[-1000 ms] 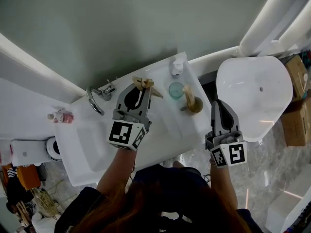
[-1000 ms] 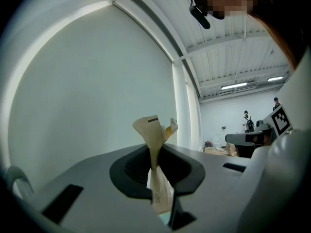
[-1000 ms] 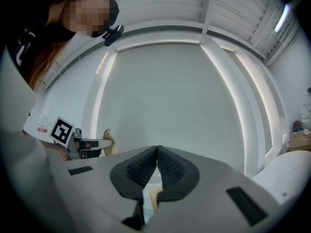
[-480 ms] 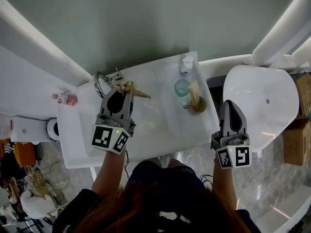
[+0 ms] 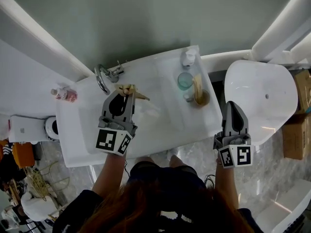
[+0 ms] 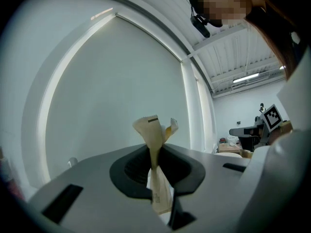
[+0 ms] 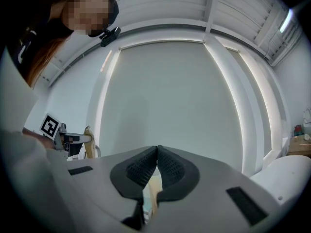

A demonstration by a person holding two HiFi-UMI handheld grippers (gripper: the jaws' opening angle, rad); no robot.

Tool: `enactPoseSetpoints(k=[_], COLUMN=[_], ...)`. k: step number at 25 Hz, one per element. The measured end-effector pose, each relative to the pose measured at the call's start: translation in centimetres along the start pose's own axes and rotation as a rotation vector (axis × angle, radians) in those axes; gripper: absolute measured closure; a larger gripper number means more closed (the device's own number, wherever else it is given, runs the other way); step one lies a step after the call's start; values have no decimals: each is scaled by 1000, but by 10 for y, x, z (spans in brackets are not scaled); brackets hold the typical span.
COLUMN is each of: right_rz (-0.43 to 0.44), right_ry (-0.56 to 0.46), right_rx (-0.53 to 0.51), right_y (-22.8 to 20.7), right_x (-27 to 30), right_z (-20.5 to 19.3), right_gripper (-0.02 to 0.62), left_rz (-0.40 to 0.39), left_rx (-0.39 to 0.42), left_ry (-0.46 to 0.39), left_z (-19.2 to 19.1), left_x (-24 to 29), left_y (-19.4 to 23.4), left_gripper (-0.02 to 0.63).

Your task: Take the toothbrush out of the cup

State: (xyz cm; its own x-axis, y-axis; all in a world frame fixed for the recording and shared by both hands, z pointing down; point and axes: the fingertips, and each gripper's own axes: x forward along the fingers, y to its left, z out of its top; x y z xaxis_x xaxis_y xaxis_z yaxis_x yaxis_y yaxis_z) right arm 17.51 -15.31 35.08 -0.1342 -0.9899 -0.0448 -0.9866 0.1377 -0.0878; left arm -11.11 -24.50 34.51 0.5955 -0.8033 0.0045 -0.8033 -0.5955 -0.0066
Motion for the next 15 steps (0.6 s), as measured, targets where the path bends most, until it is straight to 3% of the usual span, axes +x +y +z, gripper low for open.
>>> enactPoseSetpoints(k=[7,11,15], right_rz=[-101,-131,-213], right_ry=[-24,-36,-47], right_rx=[38,64,56], right_y=[59,104,125], right_x=[-7,-14,-34], right_z=[-6,-11,-16], right_gripper=[580,580,580], left_rz=[-164,-222,-288], left_rx=[21,12,-3], left_ry=[-8,-28,-71], left_z=[2,5,9], left_x=[-13,-28,-35], left_y=[13,25,30], left_gripper=[554,554,555])
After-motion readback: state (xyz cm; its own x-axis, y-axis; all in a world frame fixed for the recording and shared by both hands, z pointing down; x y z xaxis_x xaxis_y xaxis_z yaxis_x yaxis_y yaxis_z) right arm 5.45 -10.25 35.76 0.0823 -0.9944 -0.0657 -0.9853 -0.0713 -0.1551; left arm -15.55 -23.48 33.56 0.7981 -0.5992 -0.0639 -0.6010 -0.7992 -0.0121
